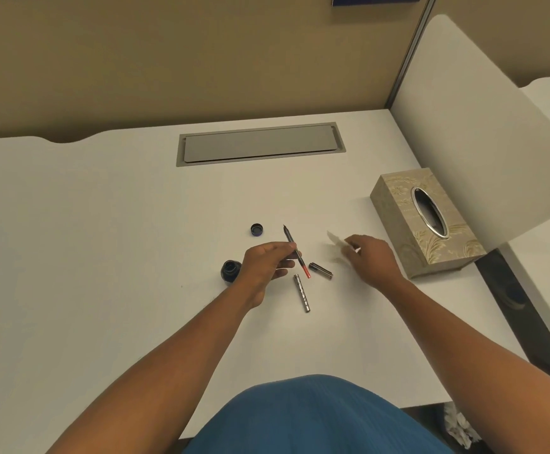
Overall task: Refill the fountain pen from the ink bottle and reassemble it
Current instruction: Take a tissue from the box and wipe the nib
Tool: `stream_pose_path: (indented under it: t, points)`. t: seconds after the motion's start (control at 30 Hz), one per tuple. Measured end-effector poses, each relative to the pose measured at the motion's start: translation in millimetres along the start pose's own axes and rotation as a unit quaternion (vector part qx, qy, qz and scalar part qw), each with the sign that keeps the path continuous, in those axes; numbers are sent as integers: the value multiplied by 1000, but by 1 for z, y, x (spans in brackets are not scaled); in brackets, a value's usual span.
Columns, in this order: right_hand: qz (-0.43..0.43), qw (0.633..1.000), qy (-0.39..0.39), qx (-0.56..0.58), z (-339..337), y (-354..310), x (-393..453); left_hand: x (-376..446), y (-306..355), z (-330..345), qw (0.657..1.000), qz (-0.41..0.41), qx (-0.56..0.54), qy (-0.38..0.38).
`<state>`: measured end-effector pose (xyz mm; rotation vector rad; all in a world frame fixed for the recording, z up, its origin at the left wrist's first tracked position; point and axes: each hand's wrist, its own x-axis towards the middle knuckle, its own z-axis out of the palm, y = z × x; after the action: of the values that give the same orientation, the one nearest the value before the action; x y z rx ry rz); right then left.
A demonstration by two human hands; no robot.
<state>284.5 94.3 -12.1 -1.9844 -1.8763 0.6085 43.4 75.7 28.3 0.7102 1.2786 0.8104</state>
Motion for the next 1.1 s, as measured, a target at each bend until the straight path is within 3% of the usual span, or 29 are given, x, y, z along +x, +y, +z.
stream_pose_path:
  t: [0.13,0.23,0.4,0.67,0.97,1.1]
  points:
    - [41,985,12,165,-14,-21,3,-1,3,0,1000,5,-2,-20]
    - [71,951,-21,300,-20,-34,4,-4,9,1,999,10,-3,-51]
    - [112,892,-104,425,-25,-56,3,-9,17,2,995,20,14,-95]
    - [129,817,-216,519,-30,-81,0,-12,18,-4,993,24,36,-109]
    - [129,735,-232,623,-31,-85,0,-13,17,-10,995,33,32,-94]
    - [116,732,-260,619,-31,-84,-2,-11,15,-12,995,36,32,-93]
